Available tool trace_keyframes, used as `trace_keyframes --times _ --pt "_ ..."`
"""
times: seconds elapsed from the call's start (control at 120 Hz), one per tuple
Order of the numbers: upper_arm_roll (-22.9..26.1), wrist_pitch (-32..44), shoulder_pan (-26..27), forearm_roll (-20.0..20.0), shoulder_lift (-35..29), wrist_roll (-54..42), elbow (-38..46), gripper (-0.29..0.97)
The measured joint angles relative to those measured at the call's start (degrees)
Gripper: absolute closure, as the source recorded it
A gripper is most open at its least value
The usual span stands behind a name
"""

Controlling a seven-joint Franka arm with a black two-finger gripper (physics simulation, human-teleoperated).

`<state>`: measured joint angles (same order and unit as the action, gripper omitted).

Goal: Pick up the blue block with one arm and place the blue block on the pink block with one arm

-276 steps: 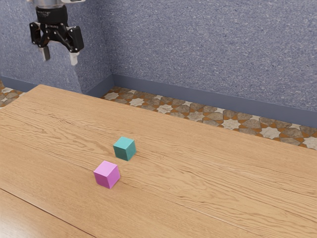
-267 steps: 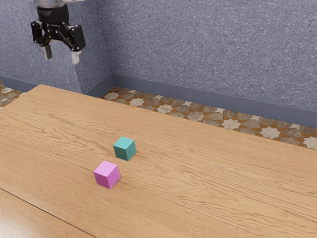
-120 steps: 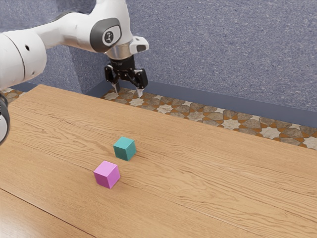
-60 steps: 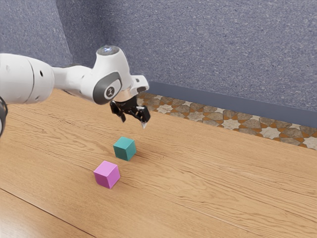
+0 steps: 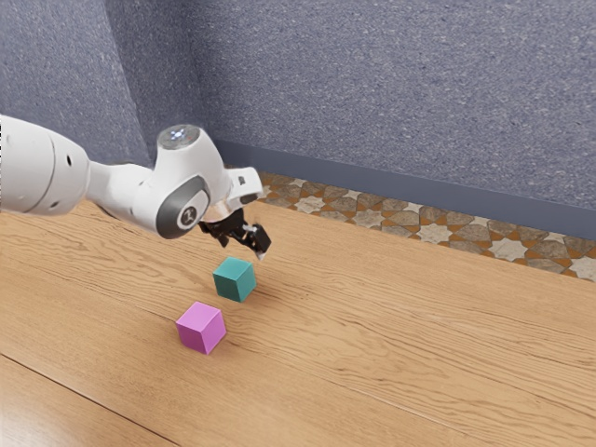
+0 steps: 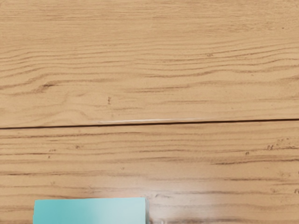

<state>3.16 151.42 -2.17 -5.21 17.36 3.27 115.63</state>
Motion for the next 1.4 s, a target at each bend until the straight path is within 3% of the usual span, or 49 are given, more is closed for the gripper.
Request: trace_keyframes --times 1.033,1.4 --pt "-0.9 3.7 -1.7 0.1 2.6 -2.3 3.8 0.00" --pt "-0.9 9.9 -2.0 0.3 4.7 -2.4 3.7 0.00"
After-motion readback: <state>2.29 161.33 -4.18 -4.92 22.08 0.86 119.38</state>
